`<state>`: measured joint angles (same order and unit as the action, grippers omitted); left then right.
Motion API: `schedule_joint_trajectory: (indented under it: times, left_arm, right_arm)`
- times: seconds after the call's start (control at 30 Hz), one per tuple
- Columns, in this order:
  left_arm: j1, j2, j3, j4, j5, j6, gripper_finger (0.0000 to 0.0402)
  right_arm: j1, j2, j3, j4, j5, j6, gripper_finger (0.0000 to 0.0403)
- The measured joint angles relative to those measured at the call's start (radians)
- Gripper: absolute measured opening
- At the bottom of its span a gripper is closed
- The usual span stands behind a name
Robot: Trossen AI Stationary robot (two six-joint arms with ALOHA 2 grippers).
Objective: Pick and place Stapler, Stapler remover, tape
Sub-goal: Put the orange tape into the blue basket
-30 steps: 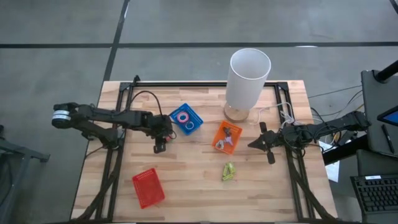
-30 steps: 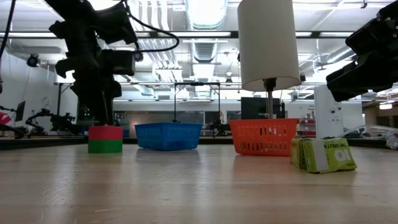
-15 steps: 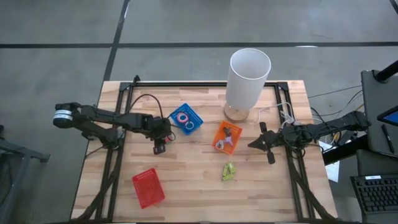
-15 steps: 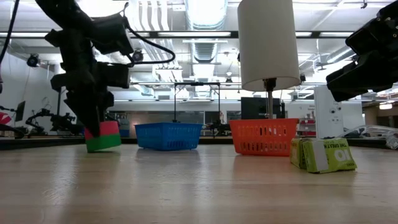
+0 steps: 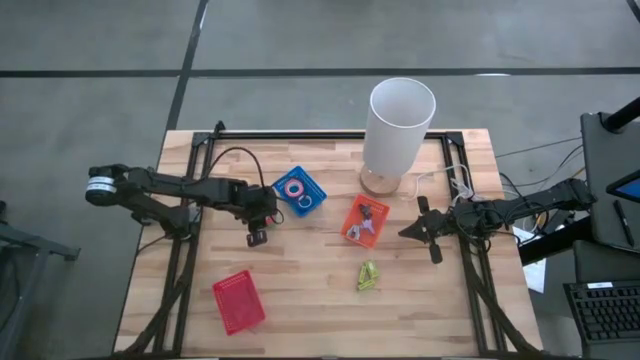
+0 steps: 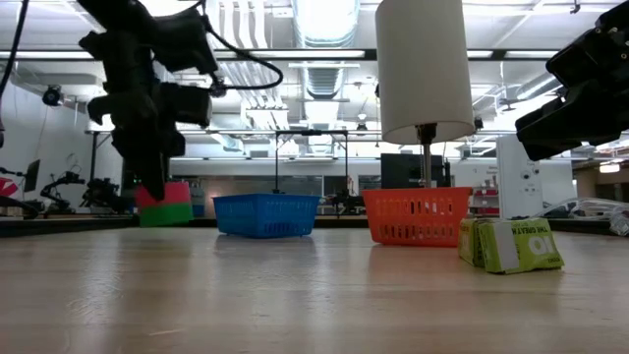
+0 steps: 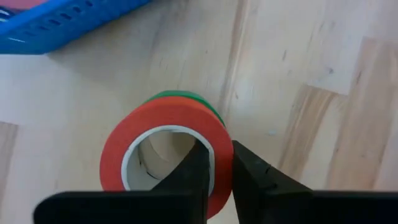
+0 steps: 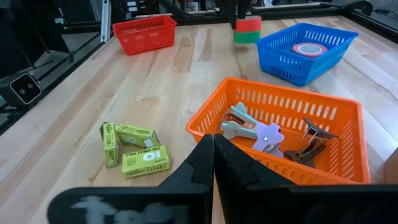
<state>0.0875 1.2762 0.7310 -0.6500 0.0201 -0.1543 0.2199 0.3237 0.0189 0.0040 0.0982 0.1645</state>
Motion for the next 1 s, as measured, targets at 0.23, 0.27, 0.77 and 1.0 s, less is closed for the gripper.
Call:
schedule_joint_trajectory:
  times: [0.23,0.27,0.77,1.0]
  left_arm:
    - [0.000,-0.001,0.054,-0.043,0.019,-0.004,0.0070]
    - [0.000,-0.001,0.054,-0.044,0.021,-0.006,0.0070]
    - [0.001,-0.001,0.066,-0.036,-0.067,0.030,0.0055]
    - [0.023,-0.001,0.138,0.137,-0.145,0.079,0.0065]
  right_arm:
    - [0.000,0.000,0.000,0.000,0.000,0.000,0.0008]
    - [0.000,0.000,0.000,0.000,0.000,0.000,0.0008]
    - [0.000,0.001,0.000,0.000,0.000,0.000,0.0008]
    - [0.000,0.000,0.000,0.000,0.000,0.000,0.0008]
